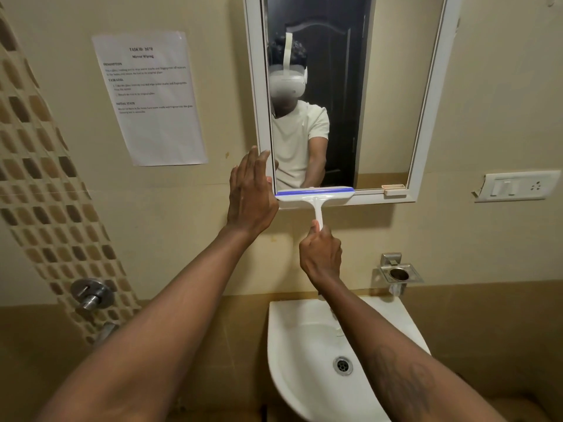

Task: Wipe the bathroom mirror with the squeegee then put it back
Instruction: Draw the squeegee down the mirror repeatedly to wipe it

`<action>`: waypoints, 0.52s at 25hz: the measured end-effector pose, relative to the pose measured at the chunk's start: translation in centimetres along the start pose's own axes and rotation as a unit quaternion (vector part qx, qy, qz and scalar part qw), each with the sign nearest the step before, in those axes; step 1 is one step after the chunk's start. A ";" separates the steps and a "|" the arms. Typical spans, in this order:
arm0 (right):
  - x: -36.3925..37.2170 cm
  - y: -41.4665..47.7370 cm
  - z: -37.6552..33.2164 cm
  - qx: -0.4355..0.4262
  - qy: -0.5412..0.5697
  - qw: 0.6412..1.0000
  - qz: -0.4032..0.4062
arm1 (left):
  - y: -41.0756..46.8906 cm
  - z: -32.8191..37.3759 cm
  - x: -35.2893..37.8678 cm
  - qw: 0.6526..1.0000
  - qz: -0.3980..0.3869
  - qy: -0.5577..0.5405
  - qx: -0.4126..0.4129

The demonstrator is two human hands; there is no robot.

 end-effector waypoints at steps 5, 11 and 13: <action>-1.8 -0.1 -1.4 -0.012 0.019 1.000 0.016 | -0.2 0.1 -0.9 1.000 0.005 -0.006 0.000; -6.4 3.8 -8.7 -0.156 0.082 0.980 0.089 | 2.9 1.3 -3.6 0.999 0.040 -0.008 0.011; -8.0 6.0 -12.0 -0.187 0.098 0.972 0.105 | 4.6 2.2 -5.0 0.998 0.054 -0.012 0.015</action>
Point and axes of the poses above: each hand's wrist, its own y-axis towards the middle knuckle, its own x-axis out of the palm, z = x × y, the point moved 4 cm from there along y, towards the middle knuckle, and after that the axes turned 6 degrees about y, right-handed, at the moved point
